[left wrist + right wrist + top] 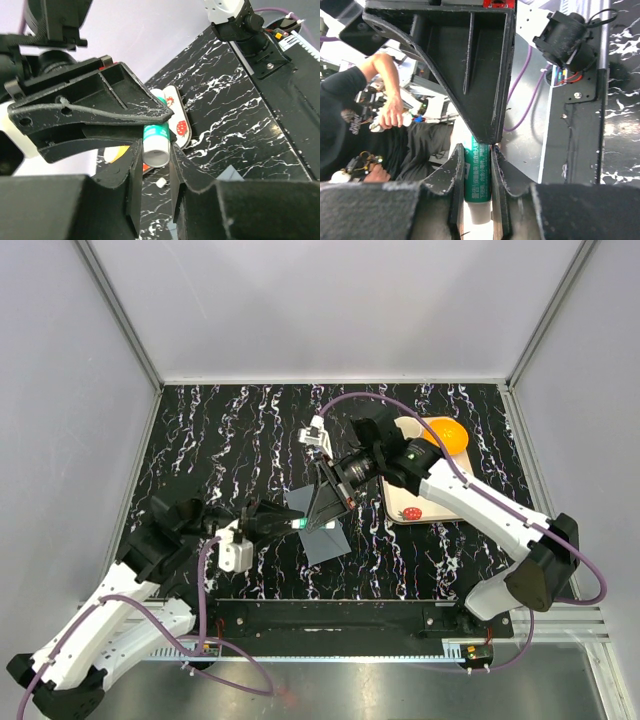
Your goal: Place the letter into the envelope and seal it
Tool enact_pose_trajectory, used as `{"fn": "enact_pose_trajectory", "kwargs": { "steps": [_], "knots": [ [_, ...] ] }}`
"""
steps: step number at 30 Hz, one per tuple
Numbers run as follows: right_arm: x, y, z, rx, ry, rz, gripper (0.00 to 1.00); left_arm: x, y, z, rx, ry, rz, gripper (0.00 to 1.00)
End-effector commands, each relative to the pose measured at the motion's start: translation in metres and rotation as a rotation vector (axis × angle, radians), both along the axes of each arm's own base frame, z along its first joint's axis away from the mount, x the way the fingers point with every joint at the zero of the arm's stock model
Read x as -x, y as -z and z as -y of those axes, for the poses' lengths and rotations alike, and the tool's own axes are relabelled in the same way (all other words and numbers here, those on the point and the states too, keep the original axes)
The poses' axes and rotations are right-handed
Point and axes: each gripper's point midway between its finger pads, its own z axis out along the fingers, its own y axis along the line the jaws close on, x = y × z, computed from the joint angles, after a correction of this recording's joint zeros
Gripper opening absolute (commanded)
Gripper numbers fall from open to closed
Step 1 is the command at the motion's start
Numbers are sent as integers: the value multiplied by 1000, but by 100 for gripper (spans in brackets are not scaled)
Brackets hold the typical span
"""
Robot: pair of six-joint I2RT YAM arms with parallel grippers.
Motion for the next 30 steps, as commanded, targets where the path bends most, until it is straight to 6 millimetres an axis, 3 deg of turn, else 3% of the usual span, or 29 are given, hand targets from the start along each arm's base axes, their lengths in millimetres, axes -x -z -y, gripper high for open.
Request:
{"fn": "enact_pose_trajectory", "kwargs": {
  "steps": [1, 6, 8, 11, 15, 22, 30],
  "knots": [
    [-20, -5, 0, -10, 107, 240, 0, -3, -21, 5, 21, -21, -120, 0],
    [-35, 0, 12, 3, 167, 520, 0, -14, -21, 10, 9, -91, -340, 0],
    [-38, -1, 16, 10, 182, 562, 0, -11, -20, 11, 10, -68, -347, 10],
    [-33, -3, 15, 5, 164, 530, 0, -7, -24, 10, 44, -47, -281, 38],
    [-28, -4, 13, -4, 146, 483, 0, 4, -28, 10, 60, 2, -209, 48],
    [-21, -12, 7, -45, 106, 407, 0, 14, -20, 14, 49, 39, -99, 51],
    [-8, -16, 11, -77, 56, 374, 0, 10, -15, 18, 40, 28, -33, 52]
  ]
}}
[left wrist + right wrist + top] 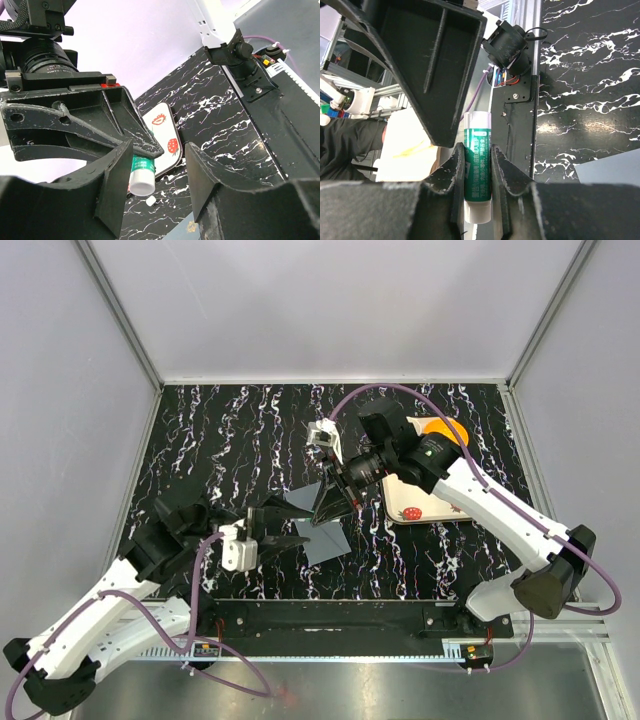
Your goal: Place the letter into the envelope and seal it
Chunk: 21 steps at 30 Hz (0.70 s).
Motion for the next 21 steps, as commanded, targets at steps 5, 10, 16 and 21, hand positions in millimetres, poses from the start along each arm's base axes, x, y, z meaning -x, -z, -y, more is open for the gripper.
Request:
{"fn": "enact_pose_trajectory", "kwargs": {
  "steps": [5, 10, 16, 21],
  "knots": [
    [25, -17, 3, -75, -96, 7, 0, -10, 1, 3, 12, -31, 96, 51],
    [28, -17, 1, -75, -105, -2, 0, -7, 0, 5, 14, -19, 108, 45],
    [29, -23, -2, -95, -121, -11, 0, -7, 4, 9, 4, -14, 123, 35],
    [35, -29, -1, -98, -134, -63, 0, -5, 10, 9, -20, -6, 151, 28]
  ]
}}
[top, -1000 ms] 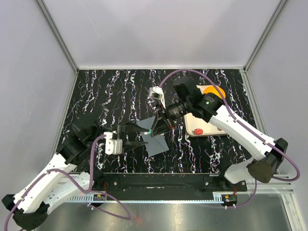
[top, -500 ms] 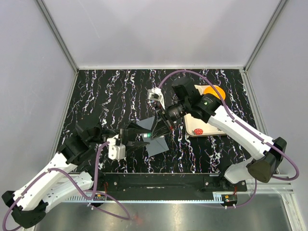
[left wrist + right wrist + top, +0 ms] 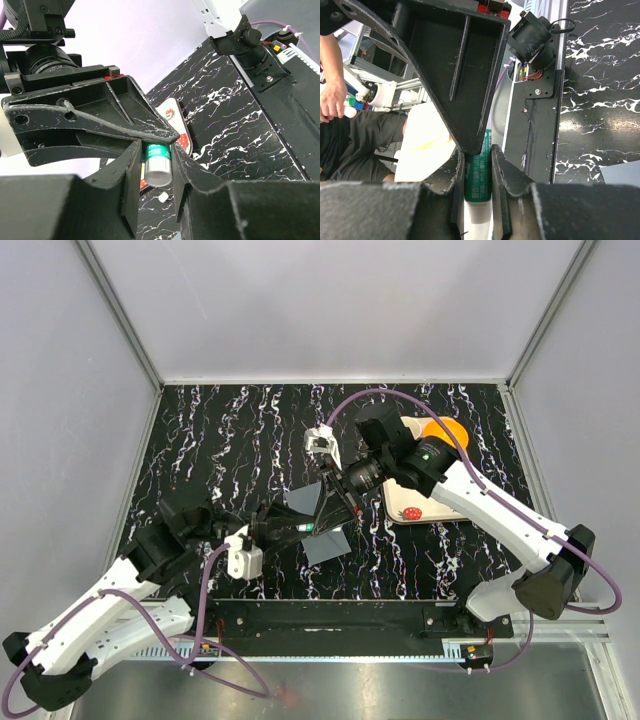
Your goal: Place the letter into the envelope and seal it
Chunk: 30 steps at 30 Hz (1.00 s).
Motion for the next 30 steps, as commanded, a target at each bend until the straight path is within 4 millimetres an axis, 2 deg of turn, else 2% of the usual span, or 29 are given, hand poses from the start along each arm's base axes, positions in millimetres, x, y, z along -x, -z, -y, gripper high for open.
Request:
{"fn": "enact_pose_trajectory", "kwargs": {
  "steps": [1, 3, 6, 8, 9, 10, 11, 14, 16, 22, 24, 30],
  "knots": [
    [13, -29, -1, -97, -54, 4, 0, -2, 3, 4, -10, 3, 56, 29],
    [15, -30, 0, -99, -56, 0, 0, -3, 5, 3, -13, -6, 58, 29],
    [16, -32, 1, -103, -57, -5, 0, -4, 6, 2, -17, -16, 58, 20],
    [16, -33, 0, -102, -56, -12, 0, -5, 7, 2, -22, -22, 53, 10],
    [16, -34, 0, -103, -55, -12, 3, -5, 7, 2, -22, -27, 53, 5],
    [16, -34, 0, -98, -52, -20, 26, -6, 7, 1, -25, -32, 47, 1],
    [16, -33, 0, -95, -51, -22, 32, -6, 6, 0, -23, -37, 47, 0],
    [17, -33, 4, -83, -48, -29, 42, -3, 7, -4, -24, -46, 30, 0],
    [16, -30, 9, -72, -39, -17, 43, 3, 8, -8, -21, -37, 25, 0],
    [17, -15, 16, -32, -38, 10, 44, 4, 7, -10, -21, -40, 27, 0],
    [17, -13, 17, -25, -37, 21, 41, 5, 7, -9, -21, -32, 28, 0],
    [18, -7, 20, -2, -39, 25, 42, 2, 7, -8, -21, -36, 39, 0]
  ]
}}
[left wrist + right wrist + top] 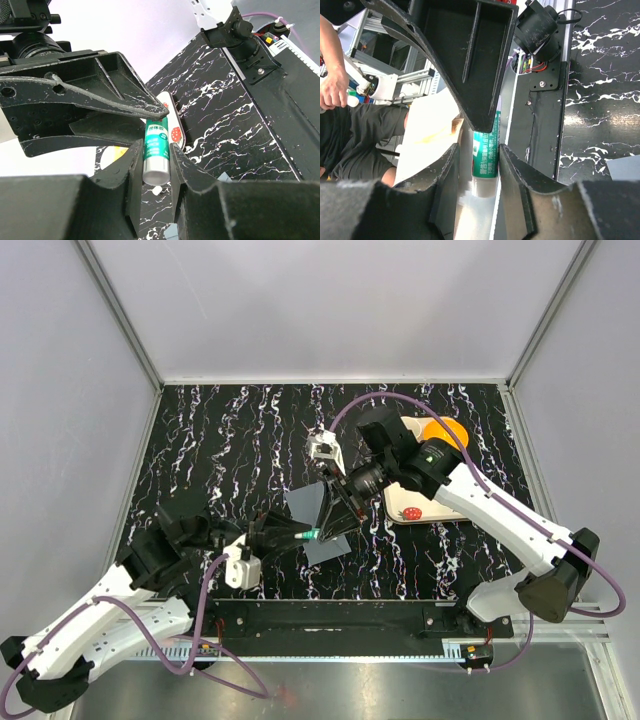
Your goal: Place the letter into the envelope and seal it
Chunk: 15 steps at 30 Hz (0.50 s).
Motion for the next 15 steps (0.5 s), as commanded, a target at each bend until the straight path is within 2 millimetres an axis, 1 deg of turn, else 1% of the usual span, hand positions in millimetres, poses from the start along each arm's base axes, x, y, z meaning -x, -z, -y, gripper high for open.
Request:
{"fn": "enact_pose_trajectory", "kwargs": {
  "steps": [1, 2, 3, 5, 6, 9, 11, 12, 13, 15],
  "knots": [
    [9, -9, 10, -18, -24, 33, 43, -5, -3, 1, 4, -14, 23, 0],
    [9, -6, 12, -3, -24, 27, 44, -5, -2, 1, 4, -14, 23, 0],
    [9, -4, 12, -3, -31, 39, 51, -5, -3, 1, 6, -13, 25, 0],
    [8, 1, 12, 11, -31, 49, 54, -5, -3, 2, 7, -11, 28, 0],
    [7, 2, 12, 15, -31, 52, 53, -5, -3, 2, 8, -11, 29, 0],
    [5, 2, 11, 16, -33, 56, 46, -6, -2, 2, 5, -10, 32, 0],
    [4, 3, 10, 20, -35, 55, 44, -6, -4, 2, 7, -12, 31, 0],
    [4, 4, 10, 21, -34, 56, 40, -6, -4, 2, 7, -11, 33, 0],
    [4, 2, 10, 16, -35, 60, 28, -5, -4, 3, 8, -6, 32, 0],
    [4, 2, 8, 16, -35, 60, 16, -5, -4, 3, 7, -5, 31, 0]
  ]
}}
